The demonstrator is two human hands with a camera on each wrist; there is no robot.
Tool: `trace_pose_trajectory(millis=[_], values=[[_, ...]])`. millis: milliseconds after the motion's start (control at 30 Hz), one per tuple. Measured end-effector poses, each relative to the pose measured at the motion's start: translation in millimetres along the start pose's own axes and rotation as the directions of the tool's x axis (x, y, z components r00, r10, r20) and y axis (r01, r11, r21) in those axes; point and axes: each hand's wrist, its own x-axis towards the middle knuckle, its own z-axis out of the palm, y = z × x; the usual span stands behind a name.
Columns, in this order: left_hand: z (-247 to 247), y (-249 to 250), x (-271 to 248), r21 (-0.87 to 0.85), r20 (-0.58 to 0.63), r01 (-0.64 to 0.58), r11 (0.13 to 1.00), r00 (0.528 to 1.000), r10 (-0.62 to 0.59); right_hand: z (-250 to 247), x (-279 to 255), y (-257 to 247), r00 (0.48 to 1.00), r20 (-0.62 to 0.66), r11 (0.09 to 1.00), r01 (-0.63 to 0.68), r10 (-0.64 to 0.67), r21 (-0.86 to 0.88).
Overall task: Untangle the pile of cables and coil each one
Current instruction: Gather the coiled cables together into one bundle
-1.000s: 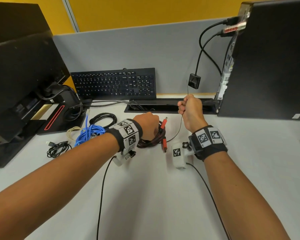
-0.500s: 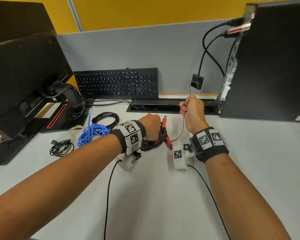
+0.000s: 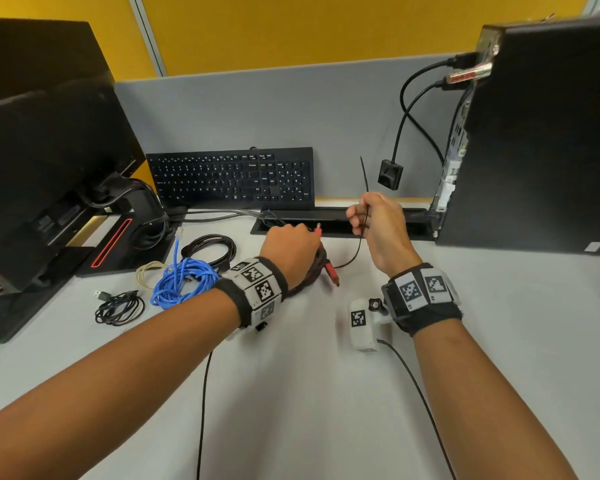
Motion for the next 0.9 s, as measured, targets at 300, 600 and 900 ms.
trace_pose_trajectory(millis=[300,600,900], values=[[-62.3,-52.6,7.5,0.012,-0.389,0.093,0.996,0.918,-0.081,25.8,-19.4,-18.6,0.924,0.294,0.896,0.33,-0.243,-0.297],[-54.4,-62.1,14.2,-0.245,-0.54,0.005,0.97,0.83,-0.141,41.6,-21.2,-9.6,0.917,0.147,0.872,0.399,-0.371,-0.286],[-30.5,-72.7,8.2,-0.629,-0.444,-0.119,0.768,0.866,-0.23,35.7,-18.3,-5.3,0.935,0.25,0.918,0.312,-0.252,-0.243]])
